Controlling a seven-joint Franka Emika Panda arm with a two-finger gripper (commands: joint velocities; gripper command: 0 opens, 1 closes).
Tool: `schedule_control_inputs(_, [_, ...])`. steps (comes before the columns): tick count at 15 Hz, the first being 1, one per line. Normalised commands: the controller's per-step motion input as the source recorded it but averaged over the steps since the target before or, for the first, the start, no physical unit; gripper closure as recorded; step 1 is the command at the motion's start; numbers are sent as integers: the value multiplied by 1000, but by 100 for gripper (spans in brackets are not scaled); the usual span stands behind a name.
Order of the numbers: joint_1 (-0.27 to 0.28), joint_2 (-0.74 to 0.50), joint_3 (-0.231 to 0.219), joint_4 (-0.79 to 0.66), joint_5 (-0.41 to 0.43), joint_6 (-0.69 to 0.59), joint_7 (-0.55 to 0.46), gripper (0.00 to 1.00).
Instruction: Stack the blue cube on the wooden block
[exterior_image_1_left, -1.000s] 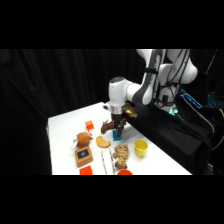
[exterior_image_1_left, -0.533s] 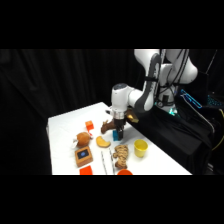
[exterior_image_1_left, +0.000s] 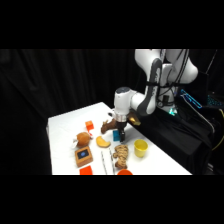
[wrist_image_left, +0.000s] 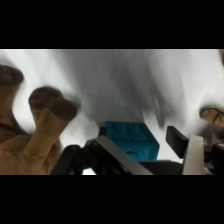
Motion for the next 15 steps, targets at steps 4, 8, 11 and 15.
schedule_control_inputs(4, [305,-35,-254,-93,79,258,75,61])
schedule_control_inputs(8, [340,-124,-310,-124,35,179,84,65])
schedule_control_inputs(11, [363,-370,-320,-156,-60,-147,71,68])
schedule_control_inputs(15, [215,-558,-170,-105,-274,-492,128,68])
